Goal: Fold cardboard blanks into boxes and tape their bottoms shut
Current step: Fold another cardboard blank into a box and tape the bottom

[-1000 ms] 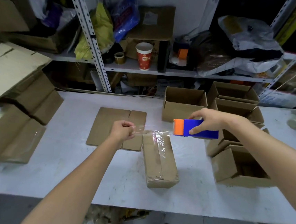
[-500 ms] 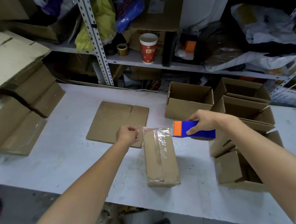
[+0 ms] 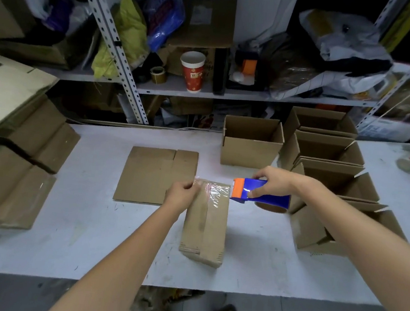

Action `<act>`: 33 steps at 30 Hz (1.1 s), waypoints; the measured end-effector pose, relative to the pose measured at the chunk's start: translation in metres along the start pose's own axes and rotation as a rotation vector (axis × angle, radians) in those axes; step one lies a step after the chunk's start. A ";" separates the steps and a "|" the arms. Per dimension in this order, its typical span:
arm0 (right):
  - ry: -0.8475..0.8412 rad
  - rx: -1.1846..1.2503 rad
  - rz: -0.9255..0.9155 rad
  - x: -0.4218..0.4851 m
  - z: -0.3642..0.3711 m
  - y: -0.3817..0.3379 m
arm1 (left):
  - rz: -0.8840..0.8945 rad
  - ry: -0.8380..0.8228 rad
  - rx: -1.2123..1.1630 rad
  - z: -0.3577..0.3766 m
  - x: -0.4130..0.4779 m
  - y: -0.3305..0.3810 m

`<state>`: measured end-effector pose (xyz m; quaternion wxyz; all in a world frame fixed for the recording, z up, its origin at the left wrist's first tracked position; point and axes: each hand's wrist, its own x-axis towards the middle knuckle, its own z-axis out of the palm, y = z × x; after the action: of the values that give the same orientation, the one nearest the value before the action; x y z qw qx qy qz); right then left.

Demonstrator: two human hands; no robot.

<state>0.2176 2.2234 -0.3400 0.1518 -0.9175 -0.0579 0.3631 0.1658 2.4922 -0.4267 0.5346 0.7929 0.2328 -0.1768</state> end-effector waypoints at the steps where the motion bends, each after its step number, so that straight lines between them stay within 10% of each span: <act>1: -0.006 0.002 0.008 -0.004 0.004 0.001 | 0.030 -0.040 0.028 0.001 -0.002 -0.001; 33: 0.222 -0.168 0.067 -0.022 0.061 -0.009 | 0.121 -0.208 0.097 0.008 -0.021 0.003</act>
<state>0.1603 2.2414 -0.3651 0.0677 -0.9629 -0.0405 0.2580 0.1499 2.4795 -0.4164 0.5265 0.8079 0.1192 -0.2366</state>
